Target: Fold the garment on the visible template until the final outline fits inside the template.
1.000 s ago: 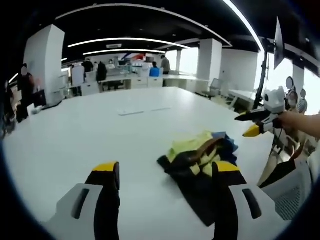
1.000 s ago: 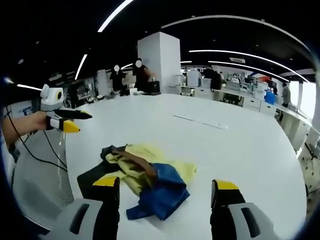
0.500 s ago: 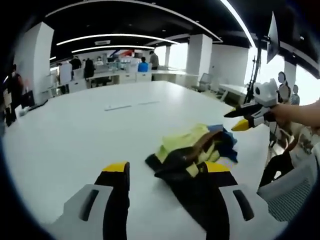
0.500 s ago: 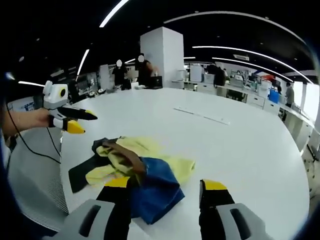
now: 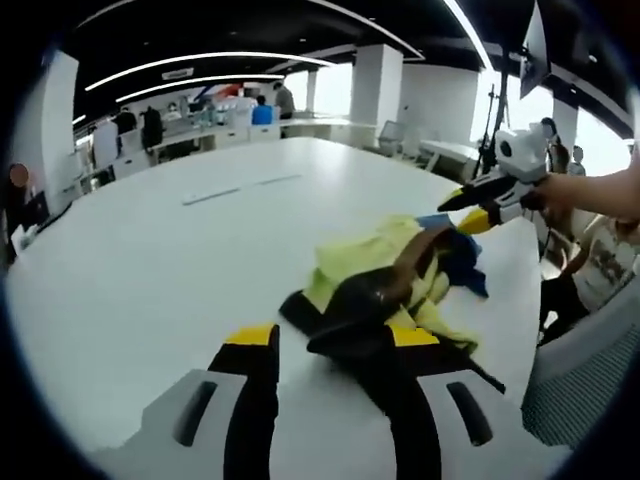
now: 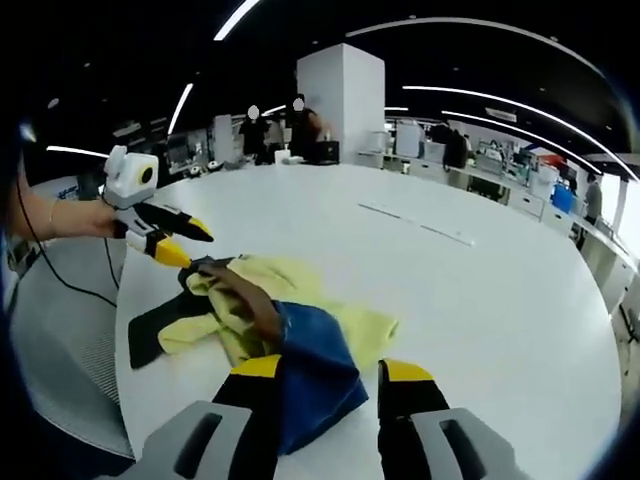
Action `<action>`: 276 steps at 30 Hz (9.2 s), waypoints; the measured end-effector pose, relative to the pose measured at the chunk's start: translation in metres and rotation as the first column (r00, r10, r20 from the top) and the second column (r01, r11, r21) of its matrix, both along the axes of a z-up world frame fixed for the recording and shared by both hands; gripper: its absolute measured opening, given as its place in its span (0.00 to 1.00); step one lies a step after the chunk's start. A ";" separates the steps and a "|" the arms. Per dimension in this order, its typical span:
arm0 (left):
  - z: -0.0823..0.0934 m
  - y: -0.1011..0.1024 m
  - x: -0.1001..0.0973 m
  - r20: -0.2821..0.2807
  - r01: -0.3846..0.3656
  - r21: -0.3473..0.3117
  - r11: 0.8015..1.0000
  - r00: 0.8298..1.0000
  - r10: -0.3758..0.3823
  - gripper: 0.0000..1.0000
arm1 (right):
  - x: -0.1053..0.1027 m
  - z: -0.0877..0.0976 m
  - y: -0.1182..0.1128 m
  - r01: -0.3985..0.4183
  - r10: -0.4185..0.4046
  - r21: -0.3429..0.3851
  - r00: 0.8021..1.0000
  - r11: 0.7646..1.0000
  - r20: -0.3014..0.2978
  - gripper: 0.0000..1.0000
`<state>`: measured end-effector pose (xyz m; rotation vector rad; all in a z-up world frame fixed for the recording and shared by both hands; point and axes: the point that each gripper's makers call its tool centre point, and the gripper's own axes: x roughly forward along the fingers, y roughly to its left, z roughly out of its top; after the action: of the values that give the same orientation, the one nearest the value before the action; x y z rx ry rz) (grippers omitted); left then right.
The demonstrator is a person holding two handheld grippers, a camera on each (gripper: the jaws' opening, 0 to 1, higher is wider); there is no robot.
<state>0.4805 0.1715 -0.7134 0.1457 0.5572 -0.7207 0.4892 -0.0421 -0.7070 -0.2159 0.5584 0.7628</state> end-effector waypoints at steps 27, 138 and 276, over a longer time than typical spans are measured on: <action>-0.010 -0.006 0.004 0.032 0.085 0.074 0.994 0.996 -0.088 0.00 | 0.009 0.004 -0.007 -0.014 0.016 -0.032 0.998 0.999 0.054 0.00; 0.023 -0.021 0.268 0.047 -0.175 -0.096 0.980 0.983 0.180 0.00 | 0.265 0.018 -0.036 0.363 -0.371 0.109 0.926 0.925 0.065 0.00; 0.004 0.021 0.100 -0.195 -0.203 -0.081 0.976 0.963 0.184 0.00 | 0.090 0.009 -0.049 0.433 -0.380 0.132 0.875 0.892 -0.300 0.00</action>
<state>0.5809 0.1924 -0.7090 -0.0707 0.7025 -0.5725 0.5788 -0.0911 -0.6984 0.1911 0.7514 0.4274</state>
